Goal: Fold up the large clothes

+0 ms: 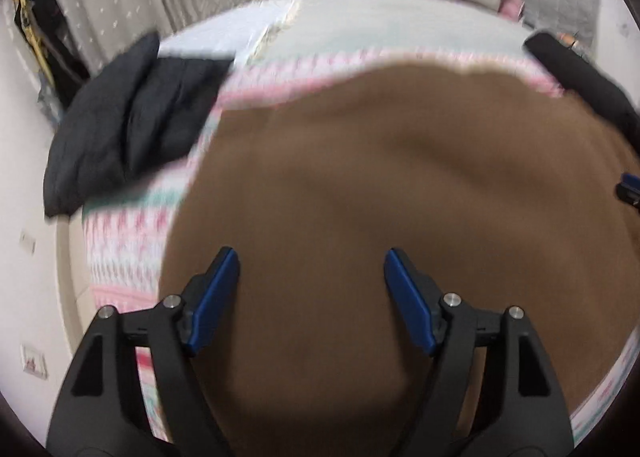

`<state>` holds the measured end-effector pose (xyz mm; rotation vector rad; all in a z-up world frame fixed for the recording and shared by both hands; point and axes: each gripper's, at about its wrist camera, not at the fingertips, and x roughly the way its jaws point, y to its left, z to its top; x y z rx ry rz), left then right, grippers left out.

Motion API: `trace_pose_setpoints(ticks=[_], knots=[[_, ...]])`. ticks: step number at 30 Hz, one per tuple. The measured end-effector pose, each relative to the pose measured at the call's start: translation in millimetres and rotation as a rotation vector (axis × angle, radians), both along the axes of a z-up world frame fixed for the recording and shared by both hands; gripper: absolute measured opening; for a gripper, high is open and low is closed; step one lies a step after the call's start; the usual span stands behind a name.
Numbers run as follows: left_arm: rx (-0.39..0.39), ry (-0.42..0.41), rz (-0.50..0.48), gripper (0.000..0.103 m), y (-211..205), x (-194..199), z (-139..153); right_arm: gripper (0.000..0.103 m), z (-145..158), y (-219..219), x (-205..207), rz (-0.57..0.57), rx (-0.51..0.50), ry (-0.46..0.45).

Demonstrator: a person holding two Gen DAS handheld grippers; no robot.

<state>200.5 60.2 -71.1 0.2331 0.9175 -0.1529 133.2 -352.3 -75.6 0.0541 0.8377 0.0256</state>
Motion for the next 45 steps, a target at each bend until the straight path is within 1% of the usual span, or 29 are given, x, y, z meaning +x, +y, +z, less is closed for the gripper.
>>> trace_pose_setpoints(ticks=[1,2,3,5,7,9,11,12,15,17,20,24,29,31,34,36,37,38,40,42,44,45], knots=[[-0.017,-0.009,0.003,0.077,6.1,-3.3,-4.8,0.065,-10.0,-7.6,-4.9,-0.014,0.012,0.012],[-0.024,-0.029,0.014,0.077,14.4,-10.2,-5.4,0.065,-16.9,-17.9,-12.2,-0.018,0.034,0.004],[-0.010,-0.040,0.027,0.077,21.0,-16.3,-5.6,0.065,-19.0,-26.0,-22.3,-0.018,0.049,-0.016],[0.010,-0.047,0.044,0.077,28.0,-24.1,-5.3,0.065,-18.0,-32.4,-37.1,-0.051,0.001,-0.012],[0.016,-0.041,0.069,0.082,34.3,-37.5,-4.5,0.065,-14.9,-34.7,-50.9,-0.065,-0.018,-0.016],[-0.008,-0.025,0.102,0.083,43.6,-49.2,-3.1,0.065,-11.6,-41.6,-57.7,-0.082,-0.033,-0.017],[-0.048,-0.001,0.133,0.083,54.9,-57.6,-0.3,0.065,-9.5,-44.3,-63.5,-0.094,-0.036,-0.019],[-0.052,0.002,0.146,0.085,59.1,-62.4,1.6,0.065,-8.2,-43.9,-66.8,-0.100,-0.044,-0.019],[-0.044,-0.001,0.167,0.086,67.1,-76.7,7.8,0.065,-4.8,-38.2,-75.5,-0.114,-0.074,-0.018],[-0.059,0.000,0.185,0.087,70.0,-88.8,14.9,0.066,1.9,-31.8,-79.2,-0.125,-0.103,-0.027],[-0.078,0.017,0.210,0.088,72.4,-100.6,25.7,0.074,13.9,-25.0,-90.1,-0.117,-0.113,-0.057],[-0.128,0.067,0.218,0.088,71.0,-112.4,30.8,0.077,30.4,-12.1,-100.6,-0.104,-0.109,-0.085],[-0.177,0.136,0.242,0.088,63.8,-122.2,26.8,0.080,44.9,9.9,-112.3,-0.113,-0.134,-0.077],[-0.214,0.159,0.260,0.088,63.7,-127.0,21.8,0.081,47.3,19.6,-115.1,-0.115,-0.146,-0.067],[-0.329,0.218,0.277,0.088,67.1,-133.1,8.5,0.083,46.0,34.4,-122.1,-0.100,-0.147,-0.058],[-0.428,0.273,0.277,0.088,70.6,-132.6,-5.2,0.084,42.0,45.3,-123.6,-0.076,-0.134,-0.051],[-0.459,0.292,0.273,0.088,71.2,-132.0,-8.9,0.084,39.2,50.5,-123.5,-0.064,-0.128,-0.046],[-0.494,0.297,0.270,0.088,72.6,-131.1,-12.3,0.084,36.5,55.3,-122.1,-0.054,-0.123,-0.040],[-0.538,0.259,0.273,0.088,76.3,-131.3,-10.4,0.084,30.2,66.1,-118.0,-0.034,-0.124,-0.021],[-0.622,0.244,0.280,0.088,83.4,-128.4,-11.3,0.084,24.6,78.4,-112.8,-0.017,-0.125,-0.004],[-0.731,0.248,0.301,0.088,93.3,-122.1,-17.9,0.084,23.2,88.7,-110.4,-0.004,-0.113,-0.001],[-0.769,0.246,0.307,0.088,96.5,-119.8,-20.3,0.084,22.8,95.5,-108.2,0.008,-0.102,0.000]])
